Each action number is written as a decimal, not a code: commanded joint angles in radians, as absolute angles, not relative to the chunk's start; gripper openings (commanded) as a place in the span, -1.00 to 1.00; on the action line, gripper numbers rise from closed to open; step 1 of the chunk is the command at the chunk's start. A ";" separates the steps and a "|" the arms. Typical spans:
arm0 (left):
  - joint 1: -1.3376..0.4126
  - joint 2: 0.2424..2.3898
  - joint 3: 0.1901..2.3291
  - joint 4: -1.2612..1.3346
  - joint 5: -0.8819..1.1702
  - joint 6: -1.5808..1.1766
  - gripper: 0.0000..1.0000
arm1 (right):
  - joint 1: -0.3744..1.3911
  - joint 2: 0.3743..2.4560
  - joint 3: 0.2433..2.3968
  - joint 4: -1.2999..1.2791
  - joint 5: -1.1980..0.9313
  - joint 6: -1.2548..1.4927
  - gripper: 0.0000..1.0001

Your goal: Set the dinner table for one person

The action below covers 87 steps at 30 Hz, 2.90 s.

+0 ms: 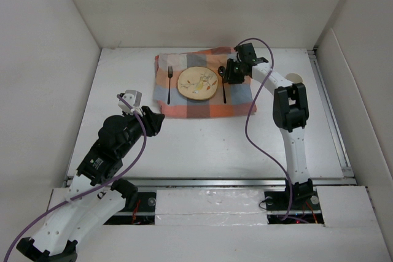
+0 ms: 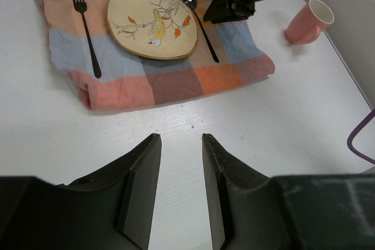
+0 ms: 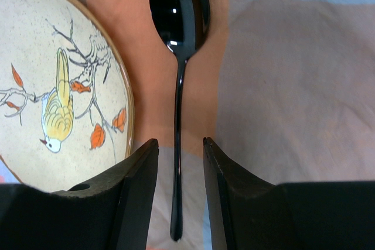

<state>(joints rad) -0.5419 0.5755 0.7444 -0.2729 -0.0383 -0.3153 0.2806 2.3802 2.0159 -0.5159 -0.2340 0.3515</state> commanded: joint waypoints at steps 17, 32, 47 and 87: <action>-0.540 0.548 0.758 -0.216 0.037 -0.296 -0.37 | 0.005 1.739 1.549 -0.449 0.305 0.330 0.05; -0.540 0.569 0.756 -0.215 0.041 -0.293 -0.36 | -0.017 2.031 1.710 -0.497 0.325 0.278 -0.11; -0.540 0.609 0.761 -0.221 0.029 -0.291 -0.37 | 0.130 2.115 2.078 -0.535 0.258 0.207 -1.00; -0.540 0.655 0.767 -0.236 -0.026 -0.296 -0.36 | 0.296 2.562 2.606 -0.379 0.169 0.233 0.15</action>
<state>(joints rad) -0.5419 0.6552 0.7444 -0.2665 -0.0078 -0.3038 0.3016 2.6102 2.5900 -0.4778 0.1707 0.2195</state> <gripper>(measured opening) 0.316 0.555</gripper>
